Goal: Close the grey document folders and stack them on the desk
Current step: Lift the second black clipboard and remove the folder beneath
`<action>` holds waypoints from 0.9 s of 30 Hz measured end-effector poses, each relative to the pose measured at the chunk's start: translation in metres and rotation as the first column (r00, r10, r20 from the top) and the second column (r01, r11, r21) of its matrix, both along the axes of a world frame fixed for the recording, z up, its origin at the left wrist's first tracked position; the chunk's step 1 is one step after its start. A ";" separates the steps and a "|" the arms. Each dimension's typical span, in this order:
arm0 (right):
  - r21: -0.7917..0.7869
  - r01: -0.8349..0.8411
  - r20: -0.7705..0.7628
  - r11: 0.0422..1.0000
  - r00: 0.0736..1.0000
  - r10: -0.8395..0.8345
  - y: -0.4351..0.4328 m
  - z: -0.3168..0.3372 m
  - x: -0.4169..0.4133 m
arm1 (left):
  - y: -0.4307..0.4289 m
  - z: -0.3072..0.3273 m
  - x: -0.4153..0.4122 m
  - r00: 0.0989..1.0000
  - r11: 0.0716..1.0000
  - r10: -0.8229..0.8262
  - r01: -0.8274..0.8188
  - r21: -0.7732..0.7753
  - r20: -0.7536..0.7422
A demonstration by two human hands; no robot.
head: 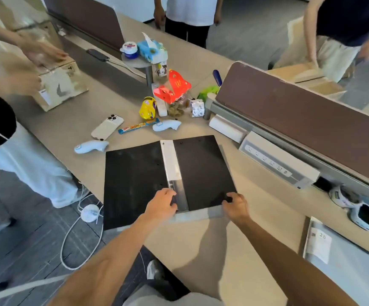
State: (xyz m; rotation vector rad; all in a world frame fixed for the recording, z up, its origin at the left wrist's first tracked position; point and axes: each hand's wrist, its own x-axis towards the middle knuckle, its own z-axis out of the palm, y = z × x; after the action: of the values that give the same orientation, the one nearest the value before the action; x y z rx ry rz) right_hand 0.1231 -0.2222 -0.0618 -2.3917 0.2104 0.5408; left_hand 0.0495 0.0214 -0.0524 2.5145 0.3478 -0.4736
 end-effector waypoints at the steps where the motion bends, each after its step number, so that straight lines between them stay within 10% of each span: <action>1: -0.006 0.036 -0.015 0.999 0.999 -0.036 0.007 -0.002 0.008 | 0.011 -0.002 0.007 1.000 1.000 -0.017 0.017 0.000 -0.012; 11: -0.124 0.260 -0.054 0.958 0.962 -0.268 0.020 -0.018 0.031 | 0.043 -0.034 0.030 0.894 0.880 -0.412 0.440 0.176 -0.173; 19: 0.054 0.441 -0.056 0.896 0.897 -0.438 0.014 -0.006 0.043 | 0.045 -0.030 0.023 0.884 0.882 -0.449 0.462 0.093 -0.130; 27: 0.392 0.284 -0.151 0.875 0.958 -0.243 0.004 0.025 0.024 | 0.041 -0.004 -0.010 0.943 0.938 -0.329 0.332 0.099 -0.049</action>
State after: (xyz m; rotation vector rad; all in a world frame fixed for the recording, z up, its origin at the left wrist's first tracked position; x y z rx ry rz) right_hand 0.1472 -0.2185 -0.0369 -1.8903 0.4172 0.5142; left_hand 0.0391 0.0629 -0.0561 2.6826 -0.0447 -0.6401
